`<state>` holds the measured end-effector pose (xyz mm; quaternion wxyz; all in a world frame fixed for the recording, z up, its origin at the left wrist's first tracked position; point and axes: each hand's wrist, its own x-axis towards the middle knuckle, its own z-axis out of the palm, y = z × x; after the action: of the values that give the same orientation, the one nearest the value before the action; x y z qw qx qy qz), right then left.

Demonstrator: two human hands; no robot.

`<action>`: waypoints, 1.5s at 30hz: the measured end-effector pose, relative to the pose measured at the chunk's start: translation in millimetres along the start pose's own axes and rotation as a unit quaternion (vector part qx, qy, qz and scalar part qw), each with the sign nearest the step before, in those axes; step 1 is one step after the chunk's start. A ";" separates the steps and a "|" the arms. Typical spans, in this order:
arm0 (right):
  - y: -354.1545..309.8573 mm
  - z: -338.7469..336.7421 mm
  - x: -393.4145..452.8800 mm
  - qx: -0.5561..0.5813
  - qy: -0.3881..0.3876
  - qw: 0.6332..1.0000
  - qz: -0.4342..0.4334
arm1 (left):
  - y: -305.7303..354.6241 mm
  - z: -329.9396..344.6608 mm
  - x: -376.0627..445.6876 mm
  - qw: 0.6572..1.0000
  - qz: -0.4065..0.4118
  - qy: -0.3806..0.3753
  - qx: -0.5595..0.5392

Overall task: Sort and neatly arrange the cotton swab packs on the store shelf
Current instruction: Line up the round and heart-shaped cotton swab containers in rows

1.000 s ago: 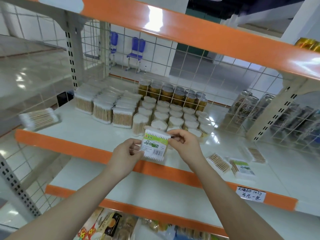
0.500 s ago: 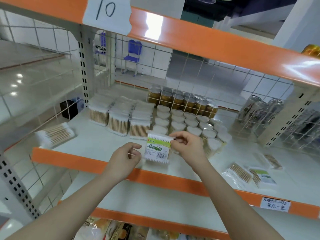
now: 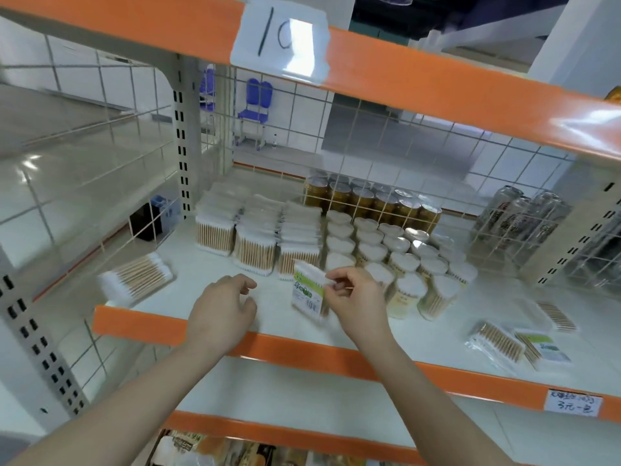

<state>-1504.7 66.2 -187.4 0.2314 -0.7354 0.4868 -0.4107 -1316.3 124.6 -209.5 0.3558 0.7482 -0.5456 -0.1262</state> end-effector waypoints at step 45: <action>4.6 43.0 24.8 -0.269 -0.097 0.944 -0.163 | -85.5 -46.0 46.9 0.971 0.017 -0.033 0.236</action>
<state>-1466.7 39.2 -205.4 0.0016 -0.8758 0.4279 -0.2233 -1210.1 113.2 -224.6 0.1531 0.7973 -0.5837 -0.0122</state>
